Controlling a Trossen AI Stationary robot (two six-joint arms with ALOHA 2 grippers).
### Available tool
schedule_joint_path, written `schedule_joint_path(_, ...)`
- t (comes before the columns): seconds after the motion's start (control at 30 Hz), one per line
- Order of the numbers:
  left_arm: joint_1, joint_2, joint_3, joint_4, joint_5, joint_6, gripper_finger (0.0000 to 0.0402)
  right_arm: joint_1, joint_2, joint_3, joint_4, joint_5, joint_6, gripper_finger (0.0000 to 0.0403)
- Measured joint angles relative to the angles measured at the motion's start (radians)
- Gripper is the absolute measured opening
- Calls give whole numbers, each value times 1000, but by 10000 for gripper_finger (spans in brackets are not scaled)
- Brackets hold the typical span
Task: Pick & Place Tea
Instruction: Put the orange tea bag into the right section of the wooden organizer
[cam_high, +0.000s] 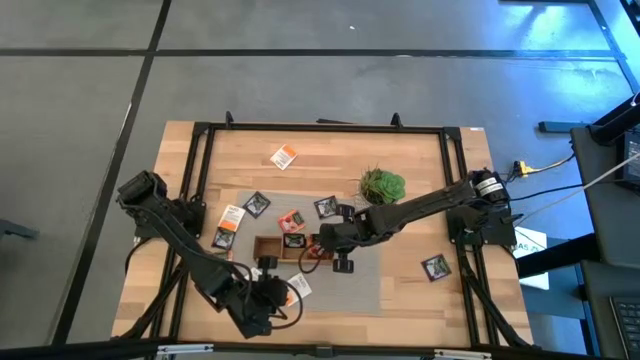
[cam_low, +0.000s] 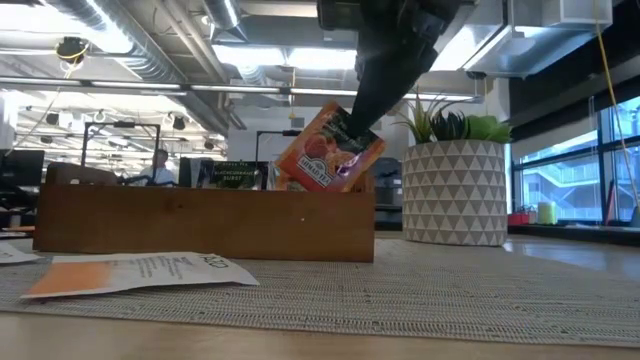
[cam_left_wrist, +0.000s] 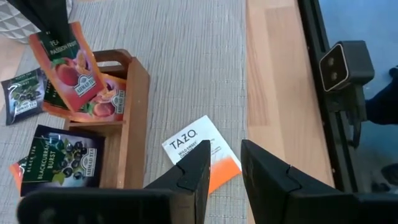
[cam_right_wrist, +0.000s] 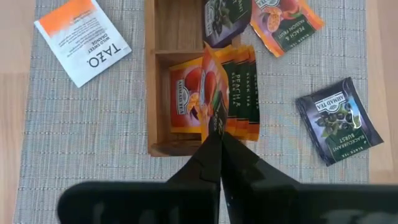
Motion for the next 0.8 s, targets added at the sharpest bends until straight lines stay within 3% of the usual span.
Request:
schedule_joint_path(0.3, 0, 0, 0, 1, -7, -2, 86, 0, 0, 0, -1, -2, -84, 15)
schedule_joint_path(0.63, 0, 0, 0, 2, -7, -2, 86, 0, 0, 0, 16, 35, -76, 127)
schedule_joint_path(0.8, 0, 0, 0, 4, -7, -10, 86, 0, -6, 0, 12, 60, -12, 159)
